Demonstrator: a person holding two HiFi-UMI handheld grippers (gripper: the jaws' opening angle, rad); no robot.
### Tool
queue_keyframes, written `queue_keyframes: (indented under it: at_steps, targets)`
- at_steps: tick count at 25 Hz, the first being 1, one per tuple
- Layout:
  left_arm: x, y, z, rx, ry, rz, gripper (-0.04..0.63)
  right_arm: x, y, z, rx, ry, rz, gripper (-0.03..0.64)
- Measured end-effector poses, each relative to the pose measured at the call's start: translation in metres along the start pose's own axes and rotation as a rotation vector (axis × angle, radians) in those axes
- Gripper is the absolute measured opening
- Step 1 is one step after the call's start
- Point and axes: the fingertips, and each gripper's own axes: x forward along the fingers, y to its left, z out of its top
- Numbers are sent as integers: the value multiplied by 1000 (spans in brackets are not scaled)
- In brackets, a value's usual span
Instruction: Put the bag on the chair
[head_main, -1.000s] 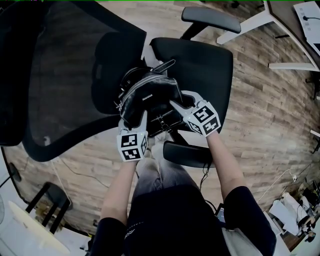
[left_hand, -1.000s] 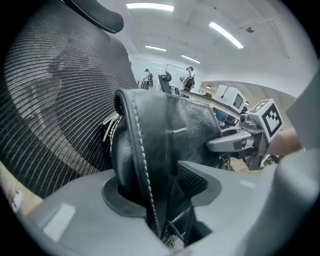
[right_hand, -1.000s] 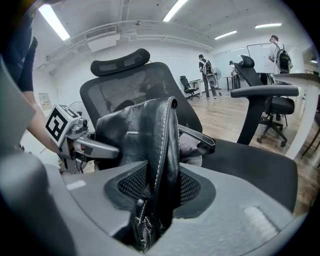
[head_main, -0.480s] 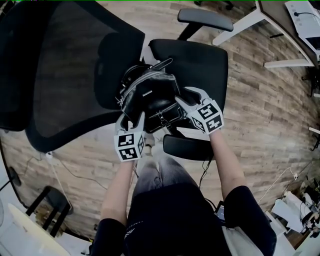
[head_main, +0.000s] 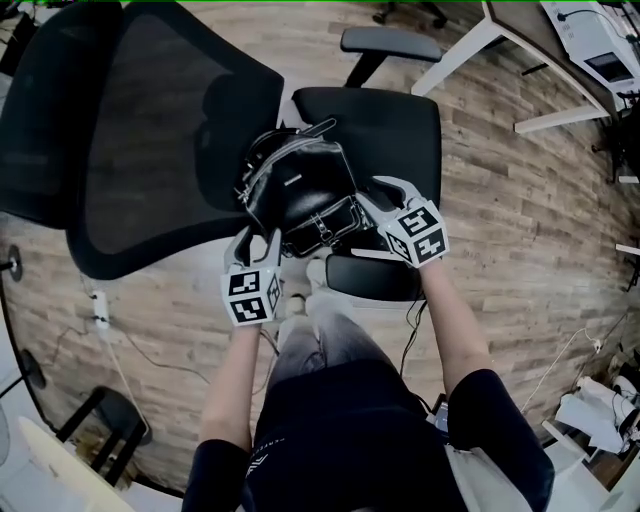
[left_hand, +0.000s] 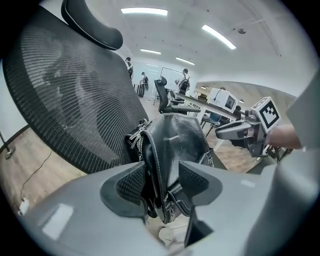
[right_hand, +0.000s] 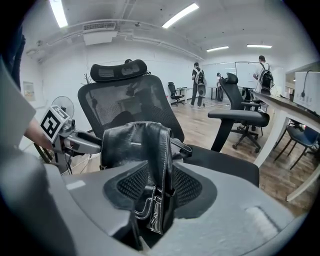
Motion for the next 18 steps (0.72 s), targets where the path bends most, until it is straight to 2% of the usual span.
queue_keyframes:
  at_steps: [9, 16, 18]
  targets:
    - [-40, -3, 21, 18, -63, -30, 128, -30, 9, 15, -19, -18, -69, 81]
    - [-70, -6, 34, 56, -85, -40, 18, -56, 21, 24, 19, -61, -110, 3]
    - [-76, -6, 36, 62, -90, -40, 15, -62, 24, 24, 26, -60, -120, 3]
